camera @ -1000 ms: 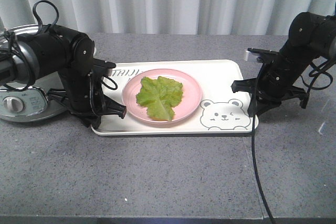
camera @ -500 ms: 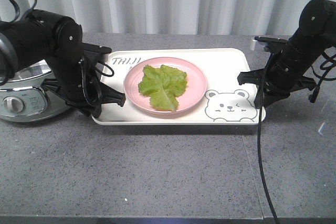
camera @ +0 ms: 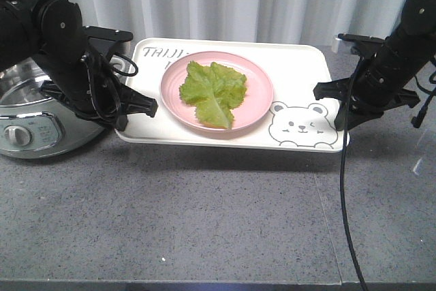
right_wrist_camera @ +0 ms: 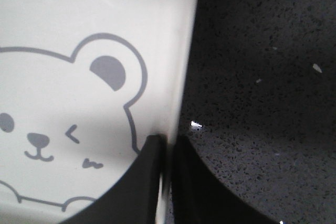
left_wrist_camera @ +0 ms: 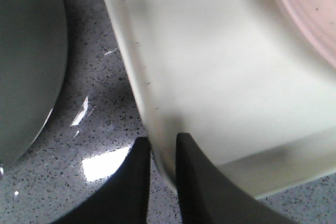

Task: Transfer vegetables to tray and serve
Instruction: 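Lift the tray with both grippers off the counter, then hold the tray level with both grippers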

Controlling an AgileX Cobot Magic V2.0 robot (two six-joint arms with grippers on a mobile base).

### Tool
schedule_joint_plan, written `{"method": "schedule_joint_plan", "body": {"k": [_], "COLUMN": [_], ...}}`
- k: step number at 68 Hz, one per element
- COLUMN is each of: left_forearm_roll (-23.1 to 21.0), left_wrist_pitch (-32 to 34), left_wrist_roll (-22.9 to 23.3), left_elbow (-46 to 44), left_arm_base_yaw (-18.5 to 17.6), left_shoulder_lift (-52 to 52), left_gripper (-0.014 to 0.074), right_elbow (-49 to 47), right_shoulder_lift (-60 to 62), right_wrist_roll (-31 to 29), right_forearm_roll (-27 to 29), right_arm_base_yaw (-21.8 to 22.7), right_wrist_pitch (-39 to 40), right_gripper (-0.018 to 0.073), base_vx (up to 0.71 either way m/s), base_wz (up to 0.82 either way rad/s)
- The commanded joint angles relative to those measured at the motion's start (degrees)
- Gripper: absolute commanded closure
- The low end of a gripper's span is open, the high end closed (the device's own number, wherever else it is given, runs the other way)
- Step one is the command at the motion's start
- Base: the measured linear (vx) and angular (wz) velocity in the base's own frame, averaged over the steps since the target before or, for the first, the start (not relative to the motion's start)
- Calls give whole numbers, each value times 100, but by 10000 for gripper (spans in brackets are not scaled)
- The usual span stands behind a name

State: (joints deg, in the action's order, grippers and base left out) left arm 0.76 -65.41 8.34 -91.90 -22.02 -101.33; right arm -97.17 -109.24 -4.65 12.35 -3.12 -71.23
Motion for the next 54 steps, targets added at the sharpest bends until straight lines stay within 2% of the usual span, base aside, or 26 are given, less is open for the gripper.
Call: {"method": "schedule_joint_plan", "body": {"k": [1, 54], "left_forearm_roll": [-550, -550], "left_wrist_pitch": [586, 372], "left_wrist_roll": [-149, -149], "left_elbow": [-196, -196], "left_arm_base_yaw": [-90, -90], "left_shoulder_lift": [316, 316], "left_gripper": [605, 604], "right_elbow": [-139, -139], "right_shoulder_lift": [403, 410], "right_wrist_roll": [-139, -139], "right_forearm_roll": [580, 580], "right_arm_base_yaw": [-83, -83], "right_wrist_pitch": [-136, -261], "right_gripper": [564, 564], "base_vx": [0, 0], "base_wz": [0, 0]}}
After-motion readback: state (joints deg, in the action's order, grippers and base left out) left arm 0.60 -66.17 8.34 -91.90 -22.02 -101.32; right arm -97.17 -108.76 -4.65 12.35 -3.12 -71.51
